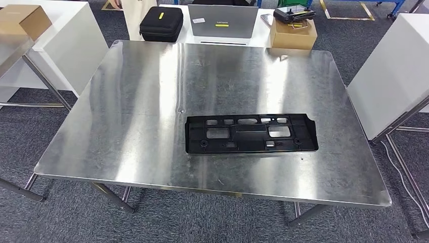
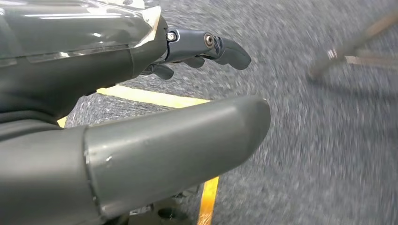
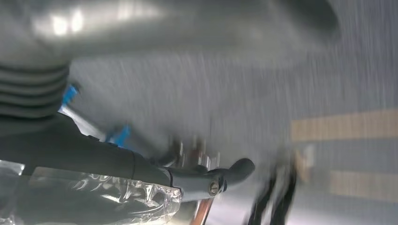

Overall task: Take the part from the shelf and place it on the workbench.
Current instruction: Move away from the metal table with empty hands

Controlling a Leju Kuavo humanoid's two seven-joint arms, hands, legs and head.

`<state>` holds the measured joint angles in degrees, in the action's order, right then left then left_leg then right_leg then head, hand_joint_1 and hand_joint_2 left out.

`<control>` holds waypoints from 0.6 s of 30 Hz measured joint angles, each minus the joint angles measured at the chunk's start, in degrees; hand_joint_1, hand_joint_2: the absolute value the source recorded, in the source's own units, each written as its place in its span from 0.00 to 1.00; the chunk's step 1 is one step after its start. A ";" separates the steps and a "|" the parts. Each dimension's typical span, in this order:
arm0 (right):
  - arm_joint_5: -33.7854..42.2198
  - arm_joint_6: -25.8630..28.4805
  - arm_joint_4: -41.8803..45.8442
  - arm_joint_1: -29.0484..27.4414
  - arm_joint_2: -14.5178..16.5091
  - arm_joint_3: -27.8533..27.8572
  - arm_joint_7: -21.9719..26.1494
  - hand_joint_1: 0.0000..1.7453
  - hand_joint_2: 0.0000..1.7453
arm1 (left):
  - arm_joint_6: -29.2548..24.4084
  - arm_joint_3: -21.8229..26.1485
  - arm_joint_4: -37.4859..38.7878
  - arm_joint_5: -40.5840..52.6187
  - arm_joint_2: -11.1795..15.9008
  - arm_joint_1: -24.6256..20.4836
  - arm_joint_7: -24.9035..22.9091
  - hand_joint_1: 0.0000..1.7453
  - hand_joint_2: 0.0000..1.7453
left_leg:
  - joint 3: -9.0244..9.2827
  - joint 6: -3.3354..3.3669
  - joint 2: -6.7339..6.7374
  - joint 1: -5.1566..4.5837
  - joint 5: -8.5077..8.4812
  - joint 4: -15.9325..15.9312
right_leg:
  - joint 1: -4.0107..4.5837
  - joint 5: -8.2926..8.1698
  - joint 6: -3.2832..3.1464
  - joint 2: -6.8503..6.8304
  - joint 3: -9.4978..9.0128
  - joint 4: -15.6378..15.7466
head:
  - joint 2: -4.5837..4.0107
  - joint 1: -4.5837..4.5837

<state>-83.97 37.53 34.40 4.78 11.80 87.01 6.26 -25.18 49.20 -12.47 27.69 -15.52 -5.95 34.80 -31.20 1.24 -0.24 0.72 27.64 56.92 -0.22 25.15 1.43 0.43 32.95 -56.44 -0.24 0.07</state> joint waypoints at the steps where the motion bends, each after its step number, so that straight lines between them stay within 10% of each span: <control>1: -0.21 -0.05 -3.50 0.29 -0.55 0.03 0.02 0.00 1.00 | 0.24 -0.48 0.02 0.54 0.12 -0.02 -0.34 0.00 0.00 | 0.01 0.00 0.00 -0.01 0.00 0.00 | -0.02 0.00 0.00 0.00 -0.01 0.00 | 0.00 0.01; 18: -5.84 -11.72 -21.18 2.14 -1.32 -4.40 1.83 0.00 1.00 | 4.48 -6.39 0.08 6.61 1.95 -1.47 -13.58 0.00 0.00 | 0.02 -0.01 0.00 -0.01 -0.01 0.00 | -0.07 0.00 0.00 -0.01 -0.02 -0.01 | 0.00 0.05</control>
<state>-89.81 25.81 13.22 6.92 10.49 82.60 8.09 -20.70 42.82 -12.39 34.30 -13.57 -7.42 21.22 -31.17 1.23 -0.24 0.71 27.62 56.92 -0.30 25.15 1.42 0.42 32.93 -56.46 -0.24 0.12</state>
